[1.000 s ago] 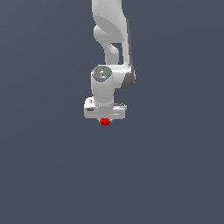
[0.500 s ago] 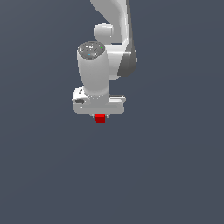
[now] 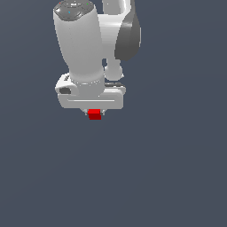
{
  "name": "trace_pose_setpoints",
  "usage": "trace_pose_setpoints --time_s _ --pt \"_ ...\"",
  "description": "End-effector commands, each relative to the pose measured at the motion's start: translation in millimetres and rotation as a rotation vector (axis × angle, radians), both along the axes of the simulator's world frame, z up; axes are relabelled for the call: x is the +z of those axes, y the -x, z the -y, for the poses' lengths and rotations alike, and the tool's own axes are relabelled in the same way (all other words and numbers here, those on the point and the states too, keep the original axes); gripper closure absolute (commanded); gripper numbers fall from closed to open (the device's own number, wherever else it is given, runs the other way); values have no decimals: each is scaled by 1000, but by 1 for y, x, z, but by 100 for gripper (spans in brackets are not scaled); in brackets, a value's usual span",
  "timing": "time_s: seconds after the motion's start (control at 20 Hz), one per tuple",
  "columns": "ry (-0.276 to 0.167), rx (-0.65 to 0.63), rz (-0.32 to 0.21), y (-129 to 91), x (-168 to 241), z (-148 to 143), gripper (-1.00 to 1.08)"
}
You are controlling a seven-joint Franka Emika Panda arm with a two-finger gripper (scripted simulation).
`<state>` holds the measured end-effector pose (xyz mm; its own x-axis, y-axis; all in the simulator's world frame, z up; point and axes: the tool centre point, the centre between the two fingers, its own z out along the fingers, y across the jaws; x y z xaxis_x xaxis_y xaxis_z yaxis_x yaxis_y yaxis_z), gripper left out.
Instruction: Pick up the red cube and move it to a goal position.
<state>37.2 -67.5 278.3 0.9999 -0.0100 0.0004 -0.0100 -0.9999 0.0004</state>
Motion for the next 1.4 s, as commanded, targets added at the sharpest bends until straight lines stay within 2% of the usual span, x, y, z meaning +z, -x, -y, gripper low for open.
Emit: trace_pose_setpoints --time_s 0.0,0.65,1.35 --pt "0 0 0 -8 18 3 108" --pt "0 0 0 -41 84 16 108" --pt "0 0 0 -53 105 20 108"
